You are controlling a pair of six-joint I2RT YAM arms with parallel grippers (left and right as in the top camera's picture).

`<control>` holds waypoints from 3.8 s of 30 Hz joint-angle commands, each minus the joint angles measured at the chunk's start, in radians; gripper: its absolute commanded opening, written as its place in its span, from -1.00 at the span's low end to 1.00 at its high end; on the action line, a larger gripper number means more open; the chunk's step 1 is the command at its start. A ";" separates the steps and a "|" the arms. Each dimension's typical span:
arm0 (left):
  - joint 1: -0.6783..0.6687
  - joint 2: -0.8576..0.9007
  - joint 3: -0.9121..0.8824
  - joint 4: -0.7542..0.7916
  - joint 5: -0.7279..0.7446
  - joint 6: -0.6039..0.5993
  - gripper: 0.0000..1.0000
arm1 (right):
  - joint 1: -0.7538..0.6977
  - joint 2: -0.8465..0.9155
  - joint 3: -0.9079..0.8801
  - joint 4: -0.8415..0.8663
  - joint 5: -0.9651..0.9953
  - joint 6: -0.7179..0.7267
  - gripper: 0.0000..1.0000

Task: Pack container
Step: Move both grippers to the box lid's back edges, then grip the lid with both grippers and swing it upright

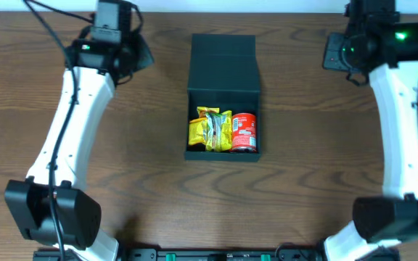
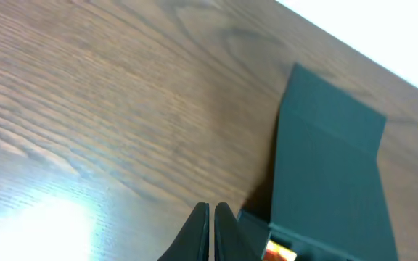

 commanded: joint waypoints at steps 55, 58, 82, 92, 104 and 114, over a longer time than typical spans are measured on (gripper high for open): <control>-0.023 0.586 0.012 0.490 0.597 -0.364 -0.88 | 0.027 0.552 -0.089 0.378 -0.515 0.362 -0.97; -0.023 0.586 0.012 0.490 0.597 -0.364 -0.89 | 0.029 0.552 -0.132 0.429 -0.571 0.365 -0.97; -0.022 0.586 0.012 0.636 0.786 -0.450 -0.88 | 0.041 0.552 -0.171 0.672 -0.856 0.473 -0.97; -0.022 0.586 0.012 0.682 0.863 -0.465 -0.88 | 0.008 0.552 -0.171 0.742 -0.985 0.504 -0.97; -0.021 0.586 0.014 0.864 0.965 -0.546 -0.88 | -0.021 0.552 -0.171 0.789 -1.110 0.547 -0.97; -0.009 0.586 0.014 0.936 1.057 -0.564 -0.88 | -0.045 0.552 -0.170 0.873 -1.241 0.612 -0.97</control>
